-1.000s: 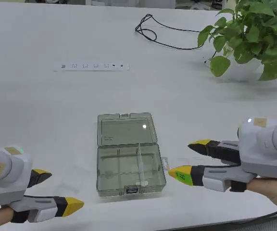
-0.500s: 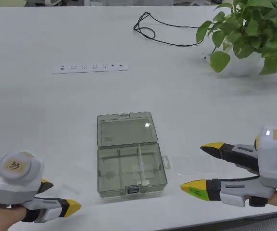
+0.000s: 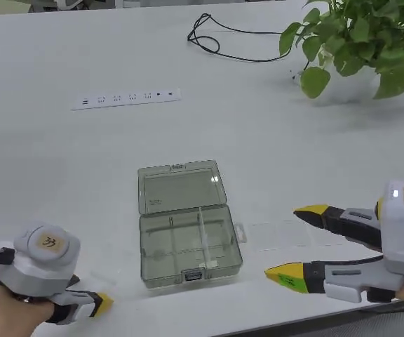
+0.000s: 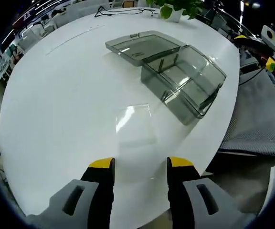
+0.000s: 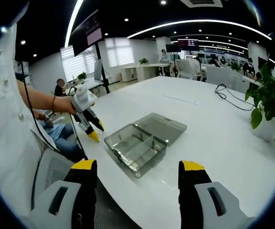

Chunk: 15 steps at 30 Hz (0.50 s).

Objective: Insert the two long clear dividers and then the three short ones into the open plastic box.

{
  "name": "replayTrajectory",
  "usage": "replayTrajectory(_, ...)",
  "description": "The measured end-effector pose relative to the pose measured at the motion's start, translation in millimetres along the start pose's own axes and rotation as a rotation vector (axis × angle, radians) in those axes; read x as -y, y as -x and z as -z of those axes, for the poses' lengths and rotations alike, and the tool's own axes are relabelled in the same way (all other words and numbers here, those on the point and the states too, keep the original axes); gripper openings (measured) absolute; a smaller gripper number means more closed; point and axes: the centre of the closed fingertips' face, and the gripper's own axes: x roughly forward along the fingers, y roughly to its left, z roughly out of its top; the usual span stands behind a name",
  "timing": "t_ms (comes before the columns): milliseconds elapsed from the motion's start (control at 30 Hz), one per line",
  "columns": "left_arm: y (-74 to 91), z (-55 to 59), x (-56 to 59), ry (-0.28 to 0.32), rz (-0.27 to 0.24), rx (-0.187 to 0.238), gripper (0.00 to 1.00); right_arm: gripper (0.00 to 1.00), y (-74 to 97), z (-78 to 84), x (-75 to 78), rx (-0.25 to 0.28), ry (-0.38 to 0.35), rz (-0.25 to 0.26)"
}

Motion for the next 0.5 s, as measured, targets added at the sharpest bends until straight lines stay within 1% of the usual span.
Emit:
replayTrajectory(67,-1.5,0.3,-2.1,-0.017,-0.018,-0.006,0.41,0.72,0.3,2.2,-0.4,-0.003,0.007,-0.002)
replayTrajectory(200,-1.5,0.8,-3.4,-0.030,-0.039,-0.021,0.39,0.74,1.7,5.2,-0.3,-0.002,0.007,-0.004)
replayTrajectory(333,-2.3,1.6,-6.0,-0.050,-0.064,-0.036,0.37,0.74,3.9,10.2,1.3,-0.014,0.016,0.004)
replayTrajectory(400,-1.7,1.2,-6.2,-0.040,-0.065,-0.039,0.36,0.74,5.1,11.1,1.8,-0.010,0.013,0.007)
replayTrajectory(500,-2.2,1.0,-7.1,-0.042,-0.066,-0.052,0.35,0.74,6.5,12.9,2.1,-0.009,0.014,0.010)
